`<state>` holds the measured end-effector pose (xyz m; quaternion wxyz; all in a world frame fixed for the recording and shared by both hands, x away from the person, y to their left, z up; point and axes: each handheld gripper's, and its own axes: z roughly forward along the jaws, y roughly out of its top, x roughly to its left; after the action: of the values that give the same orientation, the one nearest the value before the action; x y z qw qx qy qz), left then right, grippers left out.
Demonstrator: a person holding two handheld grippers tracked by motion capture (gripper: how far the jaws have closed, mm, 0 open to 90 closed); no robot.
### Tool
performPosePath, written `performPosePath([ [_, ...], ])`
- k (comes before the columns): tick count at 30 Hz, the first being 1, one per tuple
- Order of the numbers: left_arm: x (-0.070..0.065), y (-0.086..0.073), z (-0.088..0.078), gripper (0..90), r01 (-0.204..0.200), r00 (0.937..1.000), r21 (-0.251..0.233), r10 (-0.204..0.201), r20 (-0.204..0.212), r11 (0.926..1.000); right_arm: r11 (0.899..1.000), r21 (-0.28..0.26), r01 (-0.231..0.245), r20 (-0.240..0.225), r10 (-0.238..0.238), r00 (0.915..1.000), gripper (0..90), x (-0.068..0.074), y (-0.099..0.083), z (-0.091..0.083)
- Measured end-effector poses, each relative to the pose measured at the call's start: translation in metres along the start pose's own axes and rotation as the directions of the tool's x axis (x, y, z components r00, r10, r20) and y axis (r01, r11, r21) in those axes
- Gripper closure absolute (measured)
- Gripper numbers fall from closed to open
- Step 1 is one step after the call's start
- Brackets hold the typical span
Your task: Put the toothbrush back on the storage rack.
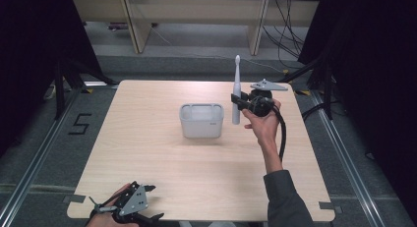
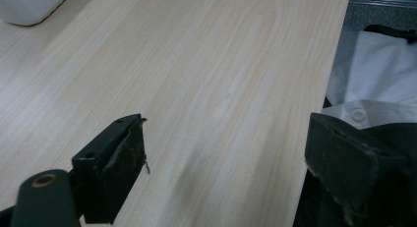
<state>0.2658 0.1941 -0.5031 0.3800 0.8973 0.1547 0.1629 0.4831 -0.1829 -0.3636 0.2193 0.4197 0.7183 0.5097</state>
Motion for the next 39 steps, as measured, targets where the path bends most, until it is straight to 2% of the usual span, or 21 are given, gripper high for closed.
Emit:
performPosePath([
  [1,0.000,0.000,0.000,14.8,0.000,1.0000,-0.001,0.000,0.004,1.0000,1.000,-0.022,-0.003,0.001,0.003,1.0000,66.6,0.002,0.001,0.001],
  [5,0.000,0.000,0.000,14.9,0.000,0.9999,0.001,0.000,0.015,1.0000,0.999,-0.035,-0.010,-0.014,0.010,0.9999,66.6,0.007,0.007,0.004],
  [9,0.000,0.000,0.000,14.9,0.002,1.0000,-0.008,-0.002,0.008,1.0000,0.999,-0.053,0.005,-0.024,-0.006,0.9997,66.6,0.011,0.014,0.009],
  [14,-0.001,0.001,-0.001,14.9,0.005,0.9998,0.007,-0.006,0.020,1.0000,0.998,-0.067,-0.004,-0.032,0.002,0.9995,66.5,0.018,0.020,0.017],
  [16,0.001,0.000,-0.001,14.9,-0.002,0.9999,0.004,0.002,0.016,1.0000,0.998,-0.065,-0.015,-0.030,0.013,0.9994,66.6,0.020,0.021,0.020],
  [17,0.000,0.000,-0.001,14.8,0.001,0.9999,0.001,-0.001,0.012,1.0000,0.998,-0.061,0.004,-0.030,-0.006,0.9995,66.5,0.020,0.022,0.022],
  [19,-0.001,0.001,-0.002,14.9,0.005,0.9998,0.006,-0.005,0.020,1.0000,0.998,-0.066,-0.014,-0.031,0.012,0.9994,66.5,0.023,0.022,0.026],
  [20,0.000,0.001,-0.002,14.9,0.004,0.9998,0.005,-0.004,0.020,1.0000,0.998,-0.069,-0.003,-0.035,0.000,0.9994,66.5,0.023,0.023,0.029],
  [21,0.000,0.001,-0.001,14.9,0.006,0.9998,-0.004,-0.006,0.016,1.0000,0.998,-0.063,-0.019,-0.036,0.017,0.9992,66.5,0.025,0.023,0.030],
  [22,0.001,0.001,-0.002,14.9,-0.002,0.9999,0.008,0.002,0.014,1.0000,0.998,-0.068,-0.011,-0.035,0.009,0.9994,66.6,0.026,0.023,0.032],
  [24,0.000,0.001,-0.002,14.9,0.001,0.9999,-0.003,-0.001,0.011,1.0000,0.997,-0.071,-0.012,-0.036,0.009,0.9993,66.5,0.026,0.022,0.036],
  [26,0.000,0.001,-0.002,14.9,-0.001,0.9998,0.002,0.001,0.018,1.0000,0.998,-0.065,-0.004,-0.037,0.002,0.9993,66.5,0.027,0.022,0.040],
  [28,0.001,0.001,-0.003,14.8,-0.003,0.9999,0.009,0.003,0.012,1.0000,0.998,-0.060,-0.010,-0.038,0.008,0.9992,66.5,0.025,0.020,0.044],
  [29,0.000,0.001,-0.001,14.8,0.006,0.9998,-0.012,-0.006,0.016,0.9999,0.998,-0.058,-0.011,-0.030,0.009,0.9995,66.5,0.024,0.019,0.047],
  [33,0.001,0.001,-0.001,14.8,-0.004,1.0000,-0.001,0.004,0.007,1.0000,0.999,-0.045,-0.029,-0.023,0.028,0.9993,66.5,0.024,0.018,0.051],
  [35,0.000,0.001,-0.001,14.8,0.006,0.9998,-0.009,-0.005,0.018,0.9999,0.998,-0.053,-0.016,-0.014,0.016,0.9998,66.5,0.024,0.017,0.053],
  [37,0.001,0.001,-0.002,14.9,-0.009,0.9998,0.008,0.009,0.017,0.9999,0.999,-0.048,-0.026,-0.014,0.025,0.9996,66.5,0.025,0.017,0.054],
  [38,0.000,0.001,-0.002,14.9,0.002,0.9999,-0.003,-0.001,0.013,1.0000,0.999,-0.046,-0.020,-0.005,0.020,0.9998,66.5,0.025,0.016,0.054],
  [39,0.001,0.001,-0.002,14.8,-0.012,0.9999,0.006,0.012,0.011,0.9999,0.999,-0.048,0.001,-0.003,-0.001,1.0000,66.5,0.023,0.016,0.055],
])
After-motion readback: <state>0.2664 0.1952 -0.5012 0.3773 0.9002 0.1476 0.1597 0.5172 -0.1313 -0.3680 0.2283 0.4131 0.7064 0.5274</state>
